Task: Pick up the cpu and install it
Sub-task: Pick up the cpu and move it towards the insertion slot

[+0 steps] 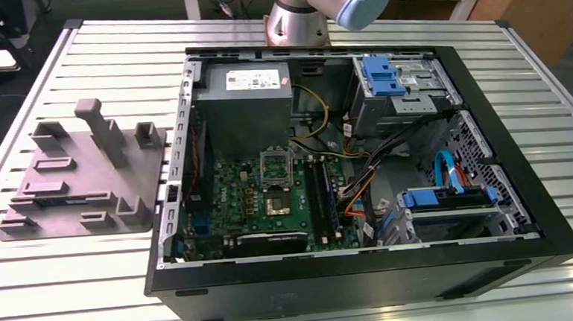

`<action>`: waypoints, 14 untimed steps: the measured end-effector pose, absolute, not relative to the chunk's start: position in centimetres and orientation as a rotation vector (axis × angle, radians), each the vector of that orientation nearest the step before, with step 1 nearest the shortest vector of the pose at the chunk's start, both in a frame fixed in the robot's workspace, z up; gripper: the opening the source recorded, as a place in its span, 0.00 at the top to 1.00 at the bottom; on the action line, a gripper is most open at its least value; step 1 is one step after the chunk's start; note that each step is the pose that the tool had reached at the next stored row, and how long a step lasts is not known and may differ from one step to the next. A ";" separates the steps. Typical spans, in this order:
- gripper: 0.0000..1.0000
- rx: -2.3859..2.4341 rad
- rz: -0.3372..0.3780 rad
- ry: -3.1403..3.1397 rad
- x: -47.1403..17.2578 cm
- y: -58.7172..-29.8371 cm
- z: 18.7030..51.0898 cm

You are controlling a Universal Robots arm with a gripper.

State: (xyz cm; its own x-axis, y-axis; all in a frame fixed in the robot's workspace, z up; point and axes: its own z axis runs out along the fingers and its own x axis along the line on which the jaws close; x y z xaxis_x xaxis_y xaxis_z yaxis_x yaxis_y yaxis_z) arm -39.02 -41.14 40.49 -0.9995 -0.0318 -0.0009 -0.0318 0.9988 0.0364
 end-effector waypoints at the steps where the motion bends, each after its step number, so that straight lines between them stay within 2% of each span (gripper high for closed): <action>1: 0.53 -0.050 0.057 3.140 -39.0 -41.1 40.5; 14: 0.53 -0.050 0.057 3.140 -38.2 -41.1 40.5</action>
